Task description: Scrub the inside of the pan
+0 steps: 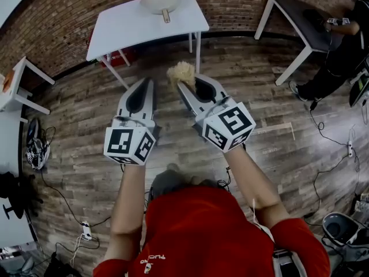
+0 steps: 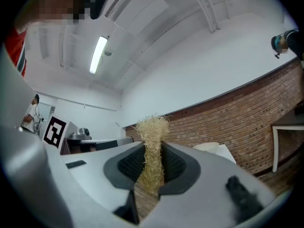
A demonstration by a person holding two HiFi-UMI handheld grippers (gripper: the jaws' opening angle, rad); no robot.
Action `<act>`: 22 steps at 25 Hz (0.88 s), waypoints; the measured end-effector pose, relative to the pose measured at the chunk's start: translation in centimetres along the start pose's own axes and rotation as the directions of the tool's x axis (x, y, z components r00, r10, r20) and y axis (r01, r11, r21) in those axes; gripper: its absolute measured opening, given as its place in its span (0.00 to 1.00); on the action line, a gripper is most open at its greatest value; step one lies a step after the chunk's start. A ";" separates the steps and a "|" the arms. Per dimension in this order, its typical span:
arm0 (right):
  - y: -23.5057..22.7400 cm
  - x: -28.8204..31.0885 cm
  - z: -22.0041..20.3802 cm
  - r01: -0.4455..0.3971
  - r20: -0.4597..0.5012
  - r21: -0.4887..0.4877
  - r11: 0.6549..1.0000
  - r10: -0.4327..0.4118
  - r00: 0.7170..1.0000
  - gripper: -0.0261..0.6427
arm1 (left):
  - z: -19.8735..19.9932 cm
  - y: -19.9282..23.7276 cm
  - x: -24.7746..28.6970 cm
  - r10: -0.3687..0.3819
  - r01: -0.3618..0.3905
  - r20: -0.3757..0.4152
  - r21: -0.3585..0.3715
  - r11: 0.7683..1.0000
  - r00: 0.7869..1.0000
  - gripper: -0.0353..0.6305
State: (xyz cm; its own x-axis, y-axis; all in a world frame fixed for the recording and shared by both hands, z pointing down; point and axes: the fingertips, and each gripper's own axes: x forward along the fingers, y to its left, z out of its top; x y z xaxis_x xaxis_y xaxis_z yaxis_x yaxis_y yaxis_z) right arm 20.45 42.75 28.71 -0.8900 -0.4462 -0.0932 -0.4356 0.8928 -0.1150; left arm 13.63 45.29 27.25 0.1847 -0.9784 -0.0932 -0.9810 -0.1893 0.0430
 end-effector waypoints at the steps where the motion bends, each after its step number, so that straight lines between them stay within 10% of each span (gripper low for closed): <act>1: -0.2 0.2 -0.1 -0.003 -0.003 0.001 1.000 0.003 1.000 0.17 | 0.0 0.2 0.2 0.003 -0.003 0.000 0.000 1.000 1.000 0.08; 22: -13.7 17.6 -0.8 0.056 -0.019 -0.023 0.998 -0.057 0.998 0.17 | -1.6 14.7 17.4 -0.028 0.028 0.018 0.020 0.999 0.999 0.08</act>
State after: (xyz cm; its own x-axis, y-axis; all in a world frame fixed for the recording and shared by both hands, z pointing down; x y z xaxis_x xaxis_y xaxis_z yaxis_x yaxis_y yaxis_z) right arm 10.63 22.68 29.39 -0.8662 -0.4951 -0.0676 -0.4882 0.8674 -0.0968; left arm 2.48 25.31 27.80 0.2110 -0.9710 -0.1120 -0.9765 -0.2146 0.0207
